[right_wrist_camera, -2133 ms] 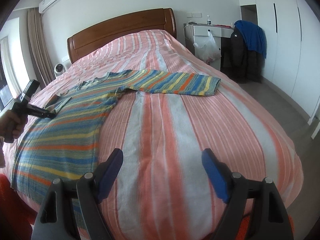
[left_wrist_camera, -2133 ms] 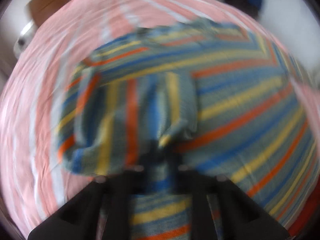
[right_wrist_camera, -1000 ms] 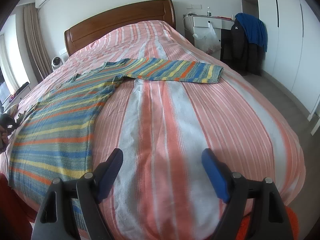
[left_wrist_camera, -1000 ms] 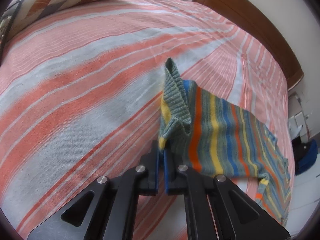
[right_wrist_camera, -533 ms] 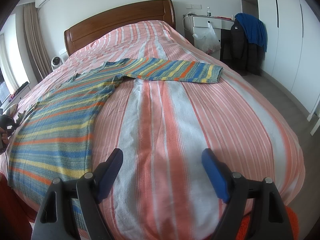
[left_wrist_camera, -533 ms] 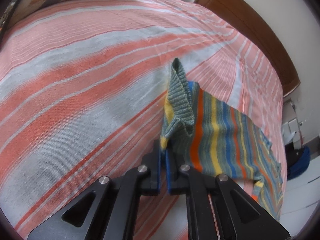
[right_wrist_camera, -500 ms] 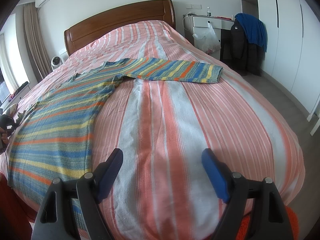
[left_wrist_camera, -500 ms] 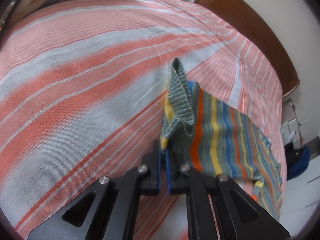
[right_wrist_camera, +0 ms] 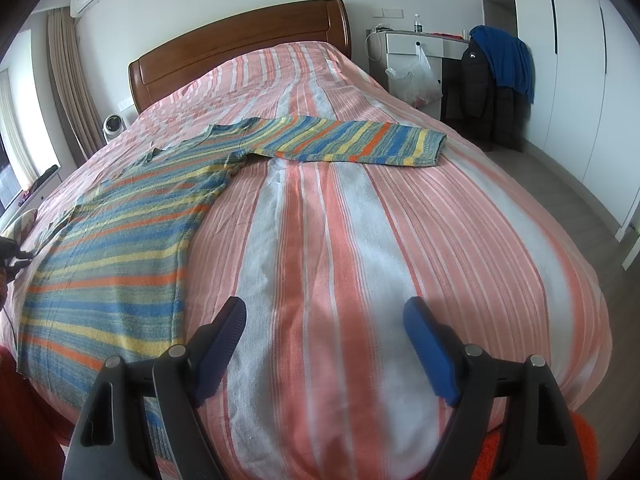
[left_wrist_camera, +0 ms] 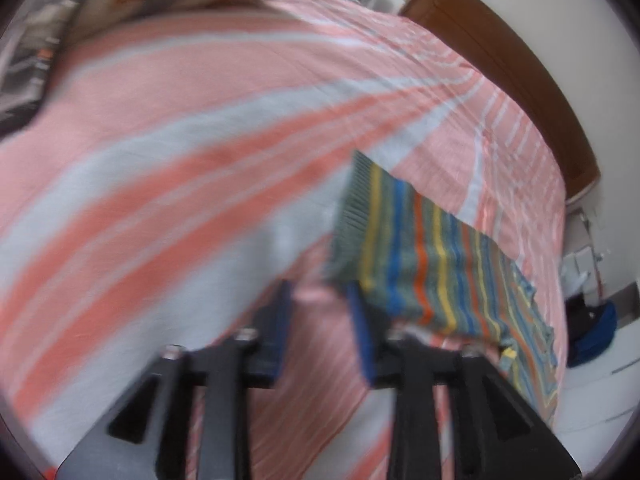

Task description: Fold small clothes

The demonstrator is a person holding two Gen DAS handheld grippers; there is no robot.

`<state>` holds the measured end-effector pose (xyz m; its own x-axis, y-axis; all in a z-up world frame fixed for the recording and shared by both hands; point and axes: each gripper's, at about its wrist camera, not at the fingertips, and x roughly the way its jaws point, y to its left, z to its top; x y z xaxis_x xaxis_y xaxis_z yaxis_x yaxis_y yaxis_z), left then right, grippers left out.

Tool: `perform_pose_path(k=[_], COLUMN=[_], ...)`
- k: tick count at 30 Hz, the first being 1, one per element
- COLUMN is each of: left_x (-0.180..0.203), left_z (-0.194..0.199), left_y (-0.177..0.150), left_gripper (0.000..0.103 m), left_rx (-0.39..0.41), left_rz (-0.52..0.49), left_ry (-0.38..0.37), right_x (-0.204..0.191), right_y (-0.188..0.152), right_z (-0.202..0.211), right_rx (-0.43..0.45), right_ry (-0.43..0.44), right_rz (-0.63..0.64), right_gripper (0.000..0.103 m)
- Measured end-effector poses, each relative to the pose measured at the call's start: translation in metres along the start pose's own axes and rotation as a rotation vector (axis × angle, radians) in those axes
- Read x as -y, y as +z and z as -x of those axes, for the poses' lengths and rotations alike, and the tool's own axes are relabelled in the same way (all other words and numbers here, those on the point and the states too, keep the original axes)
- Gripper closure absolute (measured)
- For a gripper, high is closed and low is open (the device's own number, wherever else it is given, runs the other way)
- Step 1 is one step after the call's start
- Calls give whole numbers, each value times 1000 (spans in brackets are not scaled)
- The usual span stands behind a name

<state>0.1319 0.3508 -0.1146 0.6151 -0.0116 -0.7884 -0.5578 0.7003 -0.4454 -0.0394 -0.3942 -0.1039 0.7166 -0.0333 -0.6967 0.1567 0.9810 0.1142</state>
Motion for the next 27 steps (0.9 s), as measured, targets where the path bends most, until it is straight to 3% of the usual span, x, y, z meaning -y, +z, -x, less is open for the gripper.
perform_pose_path(k=[2,4,5,8,11,13,16,19,20,22,23,24,25,27], left_x=[-6,-6,-2,28,53,61,65,63,62,63,62,64,64,64], left_z=[25,42,52,75,84,79,63,55,53,52,56,56,56,60], left_y=[-8,-18,-27,-81,-145,-179,-206,-209,-208,-206,-211,-214,-220,-227], left_gripper=[36,35,35,29,25,25,25,28,33,52,66,86,96,100], left_rx=[48,52,31,-110,-239,-299,-361,-356,-352,-343,-347,-366,-379,-373], left_rz=[-18,-65,-113,-386,-604,-685,-725,-711,-701,-711,-723,-746,-760,-770], left_ry=[86,109,80,-66,-156,-167,-158,-141,-137,-113,-117,-130,-138,-143], right_x=[1,3,5,11,3,-8,-30,-52,-59,-70,-75,-77,-80,-84], right_y=[0,1,2,14,27,25,11,-7,-12,-21,-24,-25,-27,-29], right_z=[1,3,5,16,24,24,21,16,13,2,-3,-6,-8,-9], right_rx=[4,10,11,4,-111,-211,-348,-414,-422,-451,-465,-467,-468,-477], right_ry=[-1,-4,-8,7,165,277,387,417,408,389,373,361,352,347], right_rz=[-6,-19,-28,-61,-21,13,74,164,195,224,230,237,253,271], right_gripper=[23,23,23,23,23,23,23,24,26,40,43,53,73,98])
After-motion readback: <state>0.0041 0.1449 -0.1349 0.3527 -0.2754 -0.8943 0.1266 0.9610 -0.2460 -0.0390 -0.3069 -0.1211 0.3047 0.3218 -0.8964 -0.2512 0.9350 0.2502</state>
